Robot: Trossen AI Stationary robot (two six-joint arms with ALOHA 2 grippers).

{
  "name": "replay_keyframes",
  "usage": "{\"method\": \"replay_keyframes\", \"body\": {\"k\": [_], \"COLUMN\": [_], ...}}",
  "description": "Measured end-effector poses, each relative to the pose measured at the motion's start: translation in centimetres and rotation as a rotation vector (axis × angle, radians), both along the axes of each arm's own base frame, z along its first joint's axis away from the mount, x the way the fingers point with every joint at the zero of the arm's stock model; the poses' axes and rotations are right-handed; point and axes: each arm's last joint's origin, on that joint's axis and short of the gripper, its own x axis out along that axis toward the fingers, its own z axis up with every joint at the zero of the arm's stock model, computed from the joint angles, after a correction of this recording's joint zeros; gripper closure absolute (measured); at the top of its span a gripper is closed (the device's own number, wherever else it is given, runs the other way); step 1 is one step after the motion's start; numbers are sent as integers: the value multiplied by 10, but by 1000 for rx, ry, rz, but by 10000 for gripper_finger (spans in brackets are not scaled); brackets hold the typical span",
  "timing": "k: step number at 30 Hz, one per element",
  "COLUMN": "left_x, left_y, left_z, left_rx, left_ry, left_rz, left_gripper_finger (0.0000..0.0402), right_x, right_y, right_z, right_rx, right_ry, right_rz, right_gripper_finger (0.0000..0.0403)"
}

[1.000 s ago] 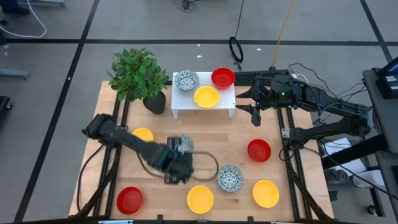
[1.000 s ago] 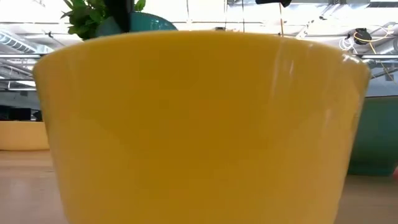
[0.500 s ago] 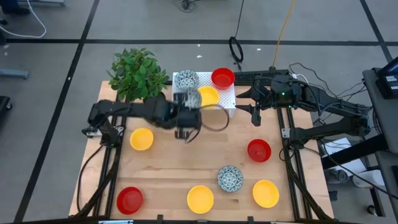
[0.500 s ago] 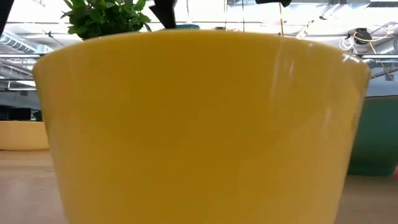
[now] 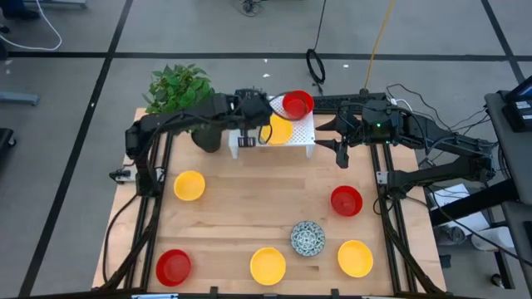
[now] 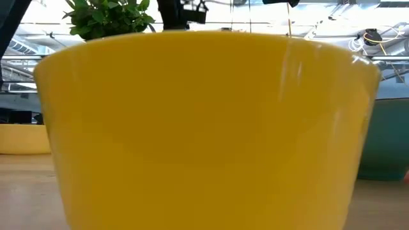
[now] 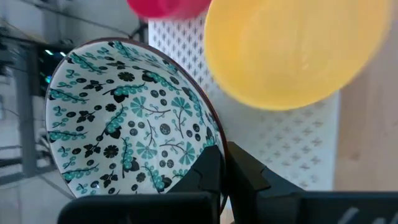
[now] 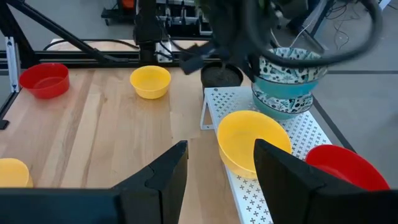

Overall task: Pick & Place Mini bowls
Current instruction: Stack the white patterned bowl on top of the white patterned bowl on the shelf

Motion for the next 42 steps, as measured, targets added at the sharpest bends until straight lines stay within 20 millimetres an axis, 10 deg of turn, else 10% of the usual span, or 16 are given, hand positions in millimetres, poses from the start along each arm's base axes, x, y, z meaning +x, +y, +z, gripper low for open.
{"method": "replay_keyframes", "body": {"k": [42], "left_x": [-5], "left_y": [32], "left_z": [-23], "left_rx": [-116], "left_ry": [126], "left_rz": [-15], "left_gripper_finger": [369], "right_x": [-1], "right_y": [-3], "right_z": [0], "right_rx": [-40], "right_ry": [8], "right_rz": [-88], "right_gripper_finger": [232]}}
